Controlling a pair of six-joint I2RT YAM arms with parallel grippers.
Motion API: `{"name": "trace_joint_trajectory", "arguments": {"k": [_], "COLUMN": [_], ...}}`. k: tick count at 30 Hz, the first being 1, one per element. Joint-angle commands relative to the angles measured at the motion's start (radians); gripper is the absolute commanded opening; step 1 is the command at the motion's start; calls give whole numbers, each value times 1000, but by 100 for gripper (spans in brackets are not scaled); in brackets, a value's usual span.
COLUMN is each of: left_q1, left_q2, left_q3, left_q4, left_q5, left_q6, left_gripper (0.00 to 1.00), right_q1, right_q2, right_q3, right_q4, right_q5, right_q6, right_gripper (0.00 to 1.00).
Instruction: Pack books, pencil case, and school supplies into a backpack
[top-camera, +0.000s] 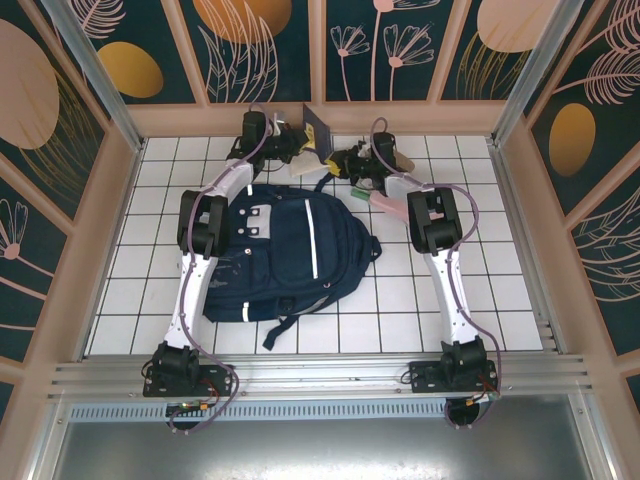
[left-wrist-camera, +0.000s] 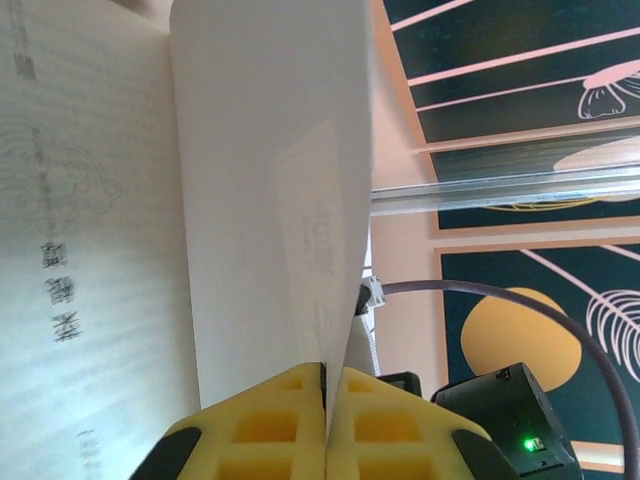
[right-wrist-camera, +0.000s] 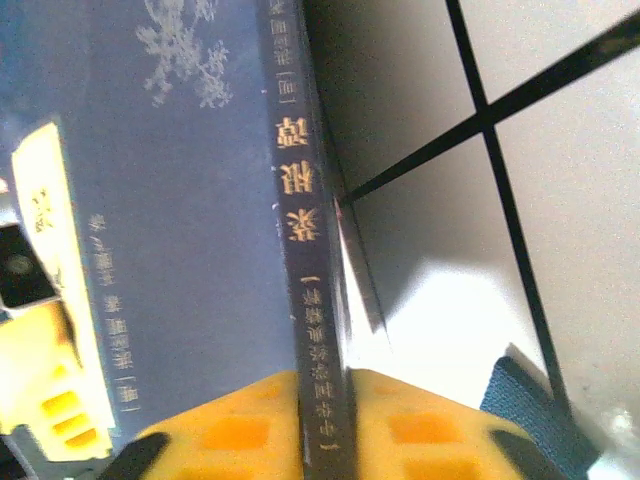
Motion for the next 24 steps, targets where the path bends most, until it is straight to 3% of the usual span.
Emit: {"name": "trace_joint_trajectory", "arguments": {"k": [1, 4, 8, 10, 17, 20, 24], "left_q1": [2, 3, 24, 48, 104, 104, 103], "left_q2": [-75, -86, -124, -168, -406, -495, -623], "left_q3": [-6, -5, -17, -71, -384, -513, -758], "left_q4": [8, -44, -150, -172, -164, -109, 128], "left_q5": [27, 14, -28, -65, -198, -187, -118], "left_q6": [30, 64, 123, 137, 172, 137, -30], "left_gripper": [13, 32, 66, 77, 88, 95, 99], "right_q1": [-5, -9, -16, -24, -36, -35, -24], "right_q2": [-33, -55, -93, -115, -189, -223, -297], "right_q3": [-39, -66, -111, -132, -131, -106, -109], "right_q4": [123, 140, 160, 160, 122, 114, 107], "right_q5": [11, 18, 21, 26, 46, 50, 58], "right_q6": [72, 69, 60, 50, 10, 7, -8], "right_gripper": [7, 5, 0, 0, 0, 0, 0]}}
